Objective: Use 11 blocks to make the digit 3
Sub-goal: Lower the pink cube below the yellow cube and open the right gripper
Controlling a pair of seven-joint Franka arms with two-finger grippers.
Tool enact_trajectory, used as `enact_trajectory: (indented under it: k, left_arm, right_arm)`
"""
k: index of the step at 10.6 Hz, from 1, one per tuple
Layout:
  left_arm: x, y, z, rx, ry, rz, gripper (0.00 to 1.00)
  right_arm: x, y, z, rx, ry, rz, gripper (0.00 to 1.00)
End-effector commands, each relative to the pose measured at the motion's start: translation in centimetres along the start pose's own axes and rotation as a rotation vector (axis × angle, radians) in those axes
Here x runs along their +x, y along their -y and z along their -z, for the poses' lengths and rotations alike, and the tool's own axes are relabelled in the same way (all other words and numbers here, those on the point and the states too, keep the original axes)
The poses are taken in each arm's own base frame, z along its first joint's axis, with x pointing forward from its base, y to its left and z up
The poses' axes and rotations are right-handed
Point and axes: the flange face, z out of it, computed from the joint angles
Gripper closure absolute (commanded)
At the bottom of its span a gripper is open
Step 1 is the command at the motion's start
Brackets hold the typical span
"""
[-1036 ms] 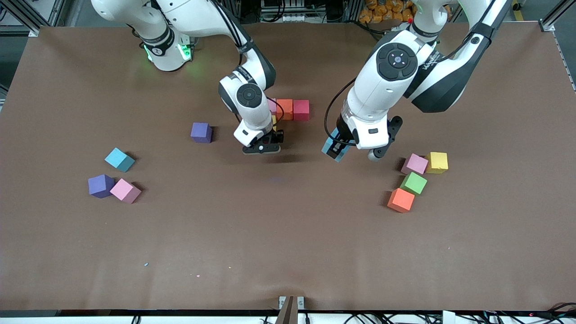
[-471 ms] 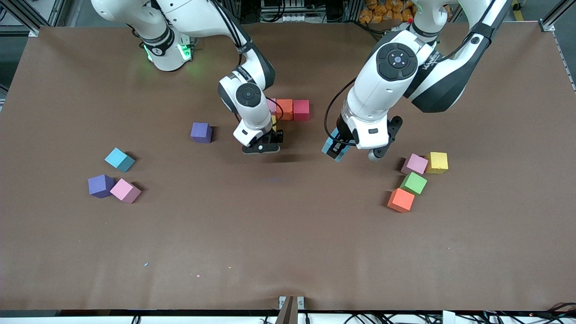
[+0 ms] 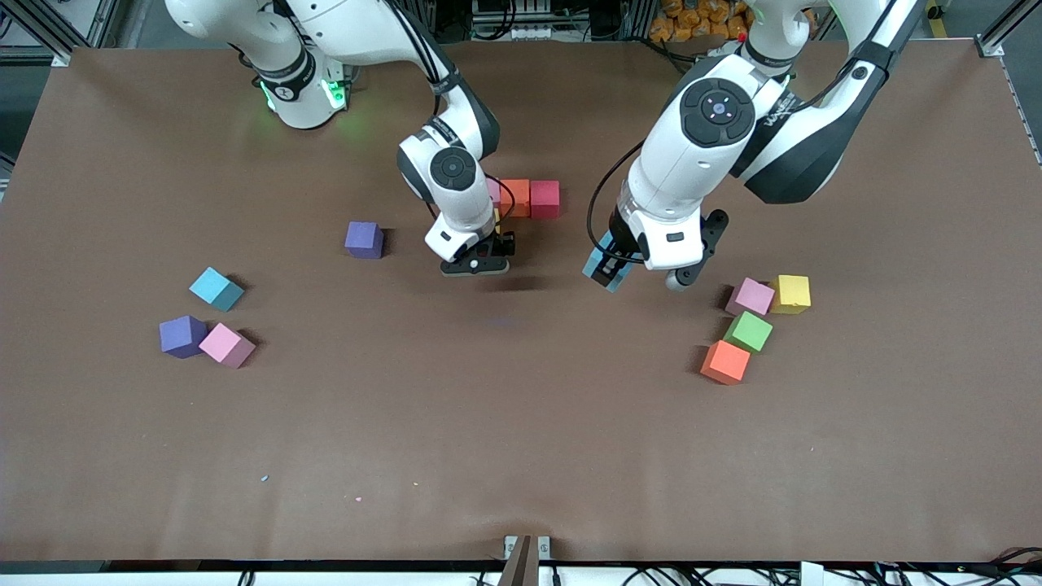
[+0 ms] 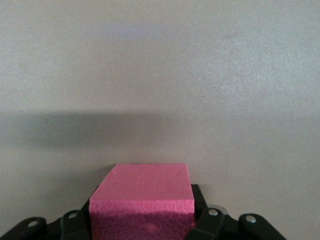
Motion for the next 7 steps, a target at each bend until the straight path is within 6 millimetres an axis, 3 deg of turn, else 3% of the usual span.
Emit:
enact_trajectory:
  k: [1,5,7]
  left_arm:
    - [0.0,0.6,0.8,0.009,0.002,-0.012,1.0]
    - [-0.1,0.8,0.5,0.016,0.003,-0.011,1.0]
    - [-0.4,1.2,0.0,0.046,0.0,-0.012,1.0]
  right_arm:
    - [-0.5,-0.2,0.9,0.001,-0.015,-0.011,0.02]
    - [0.6,-0.4,3.0,0.02,-0.028,-0.02,0.0]
    - [2.6,-2.0,5.5,0.039,-0.036,-0.05,0.0]
